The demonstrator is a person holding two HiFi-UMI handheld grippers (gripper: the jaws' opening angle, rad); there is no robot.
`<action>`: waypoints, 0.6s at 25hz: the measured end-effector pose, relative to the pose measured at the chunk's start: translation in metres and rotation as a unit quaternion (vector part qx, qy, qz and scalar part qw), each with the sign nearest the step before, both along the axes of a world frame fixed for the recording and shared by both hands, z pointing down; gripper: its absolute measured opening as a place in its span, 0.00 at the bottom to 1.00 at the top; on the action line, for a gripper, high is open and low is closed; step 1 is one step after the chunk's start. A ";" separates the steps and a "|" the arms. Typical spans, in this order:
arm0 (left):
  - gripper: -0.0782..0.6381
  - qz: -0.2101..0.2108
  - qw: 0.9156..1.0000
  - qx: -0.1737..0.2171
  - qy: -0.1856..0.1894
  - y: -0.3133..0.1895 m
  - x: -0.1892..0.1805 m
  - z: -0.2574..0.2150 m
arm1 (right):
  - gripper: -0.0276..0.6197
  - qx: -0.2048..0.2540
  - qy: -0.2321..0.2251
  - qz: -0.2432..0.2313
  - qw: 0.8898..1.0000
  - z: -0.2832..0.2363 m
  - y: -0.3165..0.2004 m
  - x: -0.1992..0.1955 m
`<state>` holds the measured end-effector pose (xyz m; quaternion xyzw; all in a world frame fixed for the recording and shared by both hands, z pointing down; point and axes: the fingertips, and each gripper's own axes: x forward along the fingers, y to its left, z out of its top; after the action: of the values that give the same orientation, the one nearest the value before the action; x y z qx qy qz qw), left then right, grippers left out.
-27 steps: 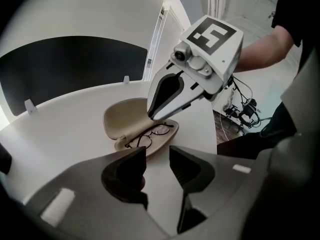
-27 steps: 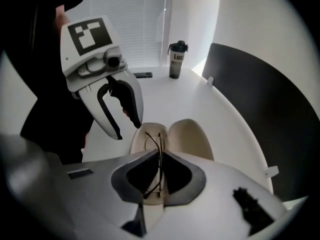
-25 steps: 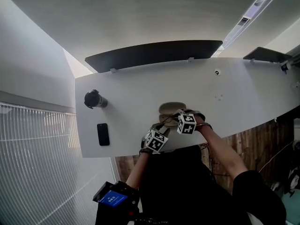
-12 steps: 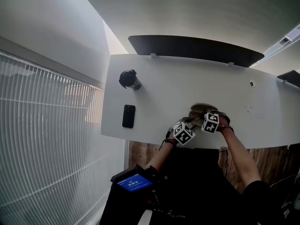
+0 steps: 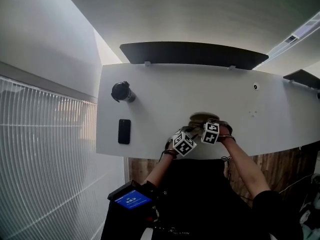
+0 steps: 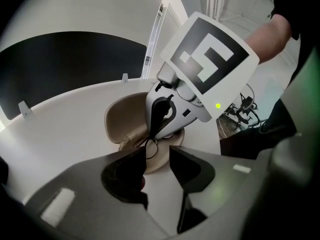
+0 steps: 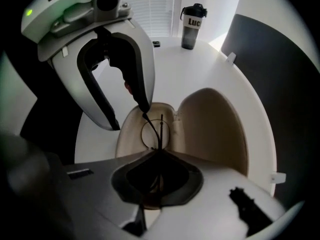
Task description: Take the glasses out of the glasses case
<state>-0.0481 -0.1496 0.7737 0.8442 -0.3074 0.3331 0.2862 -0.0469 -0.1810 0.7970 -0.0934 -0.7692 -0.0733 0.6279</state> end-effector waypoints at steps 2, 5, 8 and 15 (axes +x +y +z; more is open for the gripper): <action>0.32 0.001 1.000 0.001 -0.004 0.000 -0.002 0.000 | 0.06 0.003 -0.011 0.014 1.000 -0.002 0.000 -0.002; 0.32 0.000 1.000 -0.002 -0.006 -0.001 -0.001 -0.002 | 0.06 0.002 -0.024 0.039 0.999 -0.006 -0.005 0.004; 0.32 0.002 1.000 -0.005 -0.005 -0.002 0.000 -0.002 | 0.06 -0.008 -0.049 0.072 0.996 -0.018 -0.009 0.005; 0.32 0.003 1.000 0.006 -0.002 -0.006 0.000 -0.007 | 0.06 -0.017 -0.125 0.149 0.981 -0.058 -0.021 0.004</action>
<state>-0.0484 -0.1556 0.7667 0.8466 -0.3070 0.3334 0.2792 -0.0432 -0.2025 0.7388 0.0219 -0.8480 0.0233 0.5290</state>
